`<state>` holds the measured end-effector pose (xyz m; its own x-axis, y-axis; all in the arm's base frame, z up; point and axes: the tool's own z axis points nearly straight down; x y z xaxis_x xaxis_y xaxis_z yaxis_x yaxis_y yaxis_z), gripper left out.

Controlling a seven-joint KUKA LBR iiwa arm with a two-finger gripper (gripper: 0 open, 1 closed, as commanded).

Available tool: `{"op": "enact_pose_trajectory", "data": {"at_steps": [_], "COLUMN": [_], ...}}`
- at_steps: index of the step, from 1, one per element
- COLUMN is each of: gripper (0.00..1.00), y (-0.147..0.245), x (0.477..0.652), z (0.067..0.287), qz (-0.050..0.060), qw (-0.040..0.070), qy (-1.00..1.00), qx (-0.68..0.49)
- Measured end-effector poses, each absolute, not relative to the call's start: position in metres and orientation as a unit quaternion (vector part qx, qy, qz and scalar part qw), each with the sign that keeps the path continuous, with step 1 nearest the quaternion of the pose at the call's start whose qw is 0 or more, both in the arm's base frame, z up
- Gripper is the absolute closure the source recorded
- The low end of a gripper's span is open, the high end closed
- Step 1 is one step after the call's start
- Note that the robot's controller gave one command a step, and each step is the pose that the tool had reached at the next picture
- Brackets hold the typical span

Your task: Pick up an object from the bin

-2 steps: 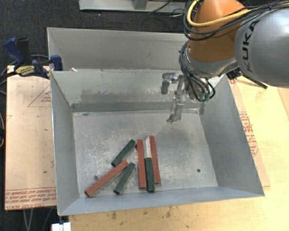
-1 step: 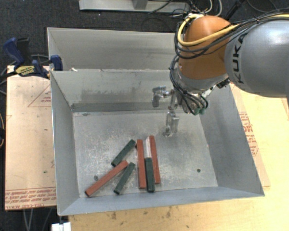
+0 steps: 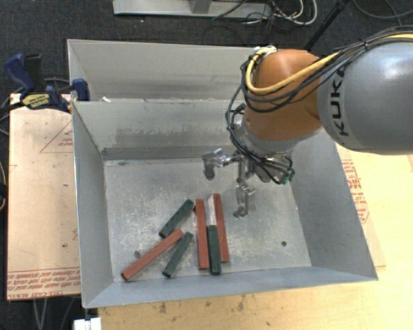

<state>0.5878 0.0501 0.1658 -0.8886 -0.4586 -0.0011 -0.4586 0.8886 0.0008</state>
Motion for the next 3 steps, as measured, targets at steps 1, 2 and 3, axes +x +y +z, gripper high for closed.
{"op": "enact_pose_trajectory", "data": {"at_steps": [1, 2, 3], "gripper": [0.0, 0.0, 1.0], "y": [0.119, 0.143, 0.139], "x": [0.564, 0.575, 0.558], "z": [0.139, 0.09, 0.075], "qz": [0.001, 0.001, 0.0], "qw": [0.001, 0.002, 0.004], "qy": [0.966, 0.934, 0.892], "qx": [-0.259, -0.357, -0.452]}}
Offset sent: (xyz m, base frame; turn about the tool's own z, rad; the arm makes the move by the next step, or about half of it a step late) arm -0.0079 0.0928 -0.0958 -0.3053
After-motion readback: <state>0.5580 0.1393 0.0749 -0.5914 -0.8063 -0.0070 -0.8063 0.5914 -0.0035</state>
